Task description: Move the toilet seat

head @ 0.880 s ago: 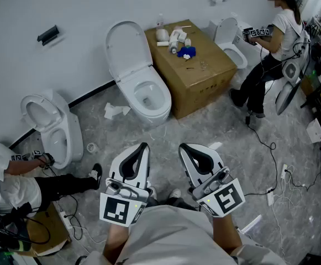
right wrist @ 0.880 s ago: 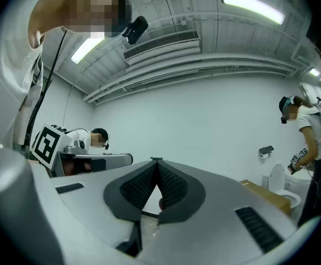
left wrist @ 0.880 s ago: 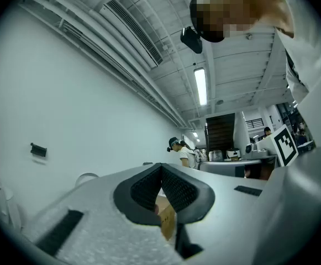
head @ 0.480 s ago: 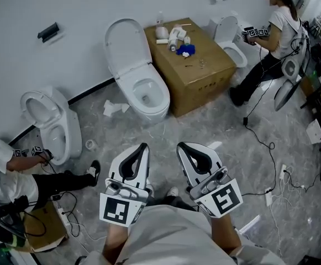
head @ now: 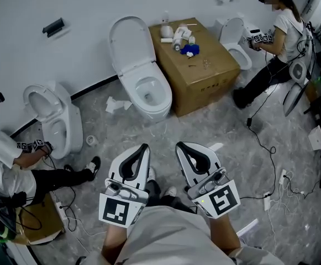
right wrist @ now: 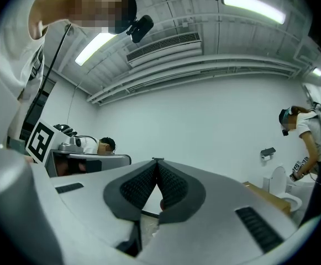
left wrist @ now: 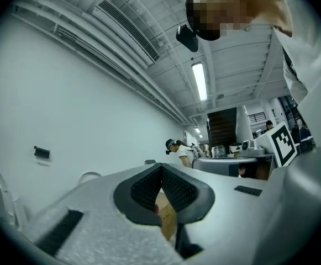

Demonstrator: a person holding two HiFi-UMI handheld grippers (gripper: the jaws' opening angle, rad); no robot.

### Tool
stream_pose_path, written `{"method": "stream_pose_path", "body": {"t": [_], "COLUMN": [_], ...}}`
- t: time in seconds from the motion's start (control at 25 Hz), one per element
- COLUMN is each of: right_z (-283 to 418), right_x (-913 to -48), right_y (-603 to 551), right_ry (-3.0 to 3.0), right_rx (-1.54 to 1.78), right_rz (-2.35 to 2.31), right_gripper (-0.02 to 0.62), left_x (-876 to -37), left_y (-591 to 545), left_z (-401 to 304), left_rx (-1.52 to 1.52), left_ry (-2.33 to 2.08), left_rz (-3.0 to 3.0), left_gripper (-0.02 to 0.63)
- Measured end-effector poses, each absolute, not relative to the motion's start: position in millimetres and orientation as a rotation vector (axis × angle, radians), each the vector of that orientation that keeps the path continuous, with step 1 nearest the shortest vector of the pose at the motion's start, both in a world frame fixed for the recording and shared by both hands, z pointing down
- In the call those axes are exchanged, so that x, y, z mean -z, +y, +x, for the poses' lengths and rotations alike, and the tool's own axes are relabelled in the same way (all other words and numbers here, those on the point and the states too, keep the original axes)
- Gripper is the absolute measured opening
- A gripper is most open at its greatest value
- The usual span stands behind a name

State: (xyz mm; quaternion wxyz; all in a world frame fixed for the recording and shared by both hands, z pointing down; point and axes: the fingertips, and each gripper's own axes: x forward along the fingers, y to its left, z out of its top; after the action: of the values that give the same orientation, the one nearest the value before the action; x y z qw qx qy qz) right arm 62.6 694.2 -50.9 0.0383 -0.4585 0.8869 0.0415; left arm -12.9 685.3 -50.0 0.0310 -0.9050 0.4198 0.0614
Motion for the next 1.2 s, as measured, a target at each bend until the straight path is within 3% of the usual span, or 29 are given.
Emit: {"method": "stream_pose_path", "body": {"t": [1.2], "right_z": [17], "right_x": [40], "right_y": [511], "right_ry": [2.742], "right_rx": [-0.118], "right_rz": [-1.540], "right_gripper": [0.014], "left_x": [38], "left_y": [500], "left_z": [-47], "left_rx": [-0.202], "left_ry": [1.183], "left_rz": [-2.884], "left_gripper": [0.009]}}
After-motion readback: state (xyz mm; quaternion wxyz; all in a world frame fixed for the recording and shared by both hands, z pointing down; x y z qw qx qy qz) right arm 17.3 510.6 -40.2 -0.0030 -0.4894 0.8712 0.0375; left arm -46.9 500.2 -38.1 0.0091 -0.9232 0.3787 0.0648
